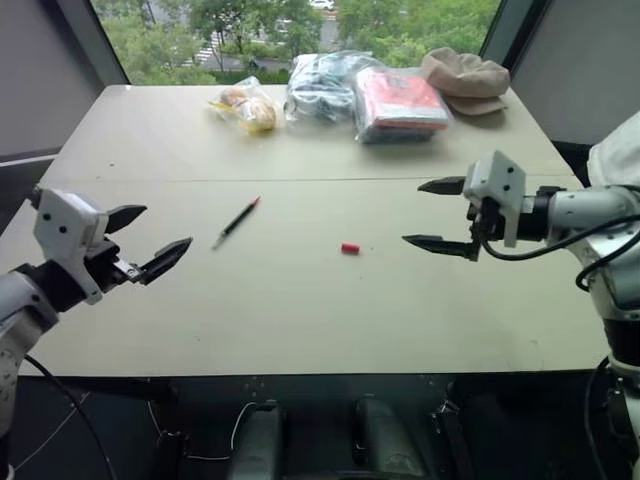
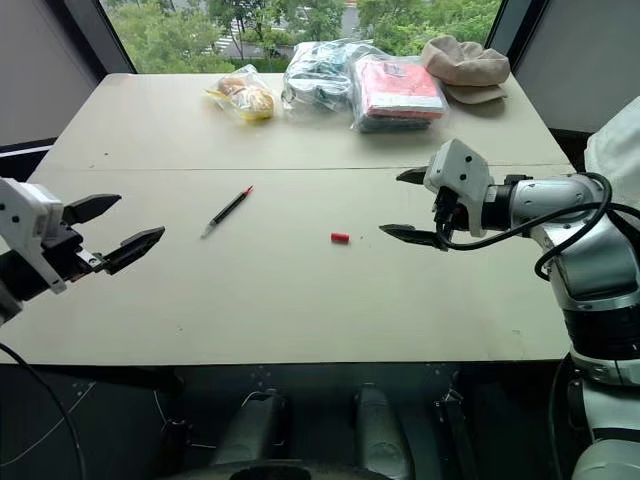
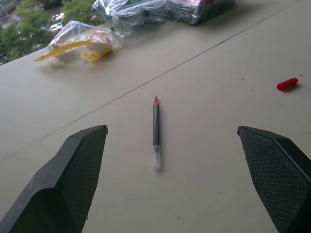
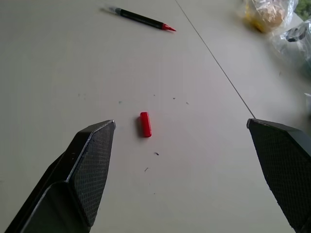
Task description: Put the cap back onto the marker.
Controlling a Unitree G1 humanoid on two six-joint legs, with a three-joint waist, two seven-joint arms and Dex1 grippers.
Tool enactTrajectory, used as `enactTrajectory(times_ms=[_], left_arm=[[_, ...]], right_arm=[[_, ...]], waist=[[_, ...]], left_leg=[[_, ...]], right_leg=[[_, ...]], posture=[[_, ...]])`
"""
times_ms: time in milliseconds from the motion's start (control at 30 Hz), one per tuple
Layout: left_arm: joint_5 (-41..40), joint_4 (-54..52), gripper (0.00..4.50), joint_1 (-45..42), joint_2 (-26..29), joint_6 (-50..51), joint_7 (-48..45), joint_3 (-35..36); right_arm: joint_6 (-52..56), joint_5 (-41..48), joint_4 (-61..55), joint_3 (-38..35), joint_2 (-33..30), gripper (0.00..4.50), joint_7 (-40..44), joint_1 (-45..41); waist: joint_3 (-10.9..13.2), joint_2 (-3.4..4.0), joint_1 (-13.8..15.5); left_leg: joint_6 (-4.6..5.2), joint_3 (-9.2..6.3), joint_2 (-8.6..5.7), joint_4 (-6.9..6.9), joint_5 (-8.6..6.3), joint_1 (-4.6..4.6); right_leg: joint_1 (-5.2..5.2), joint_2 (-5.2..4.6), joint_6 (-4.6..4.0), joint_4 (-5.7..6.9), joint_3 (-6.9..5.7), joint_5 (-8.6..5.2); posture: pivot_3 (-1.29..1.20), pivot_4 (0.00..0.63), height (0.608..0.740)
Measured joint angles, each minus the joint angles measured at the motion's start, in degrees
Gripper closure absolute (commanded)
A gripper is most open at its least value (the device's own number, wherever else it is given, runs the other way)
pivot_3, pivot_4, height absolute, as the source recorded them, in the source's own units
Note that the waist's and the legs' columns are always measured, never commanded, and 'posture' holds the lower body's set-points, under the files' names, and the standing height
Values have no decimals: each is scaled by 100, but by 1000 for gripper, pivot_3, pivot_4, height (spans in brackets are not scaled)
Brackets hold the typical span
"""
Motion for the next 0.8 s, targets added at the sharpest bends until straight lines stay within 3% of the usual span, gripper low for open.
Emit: enactTrajectory(times_ms=[800], left_arm=[[-34, -216, 0, 235, -65, 7, 264, 4]], right_arm=[[-24, -14, 127, 208, 34, 24, 80, -189]], waist=[[1, 1, 1]], left_leg=[[0, 2, 0, 0, 0, -1]], right_leg=[[-1, -2, -3, -2, 1, -2]], posture=[[0, 150, 740]])
